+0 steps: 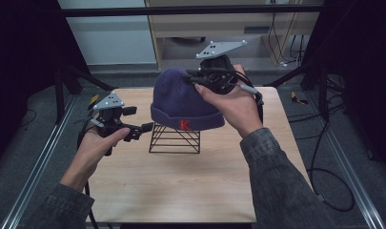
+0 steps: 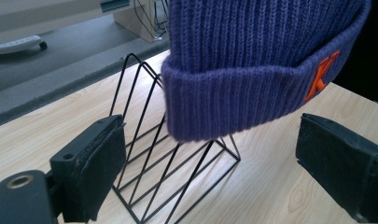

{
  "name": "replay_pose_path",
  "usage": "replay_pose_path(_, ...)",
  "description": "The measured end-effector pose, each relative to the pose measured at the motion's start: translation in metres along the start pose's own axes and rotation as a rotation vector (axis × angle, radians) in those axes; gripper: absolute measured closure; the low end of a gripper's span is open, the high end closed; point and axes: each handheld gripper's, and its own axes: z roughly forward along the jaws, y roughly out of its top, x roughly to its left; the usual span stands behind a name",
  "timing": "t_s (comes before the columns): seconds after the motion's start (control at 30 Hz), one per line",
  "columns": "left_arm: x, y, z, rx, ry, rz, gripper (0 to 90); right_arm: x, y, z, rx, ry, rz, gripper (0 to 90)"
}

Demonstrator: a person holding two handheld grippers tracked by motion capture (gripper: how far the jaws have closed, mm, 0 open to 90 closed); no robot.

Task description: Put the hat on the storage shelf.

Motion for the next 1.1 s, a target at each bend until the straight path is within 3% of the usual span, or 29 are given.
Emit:
replay_pose_path(0.3,0.0,-0.005,0.006,0.009,-0.008,-0.002,6.8,0.009,-0.001,0.004,-0.004,0.03,-0.005,81.4)
replay_pose_path(0.93,0.008,-0.01,0.029,0.04,-0.055,-0.013,3.2,0.016,0.0,0.011,-0.016,0.069,0.007,81.4)
replay_pose_path(1.03,0.009,-0.009,0.031,0.037,-0.083,-0.02,4.6,0.017,0.0,0.012,-0.016,0.074,0.009,81.4)
replay_pose_path(1.1,0.008,-0.007,0.031,0.022,-0.093,-0.012,10.4,0.017,0.001,0.013,-0.017,0.075,0.008,81.4)
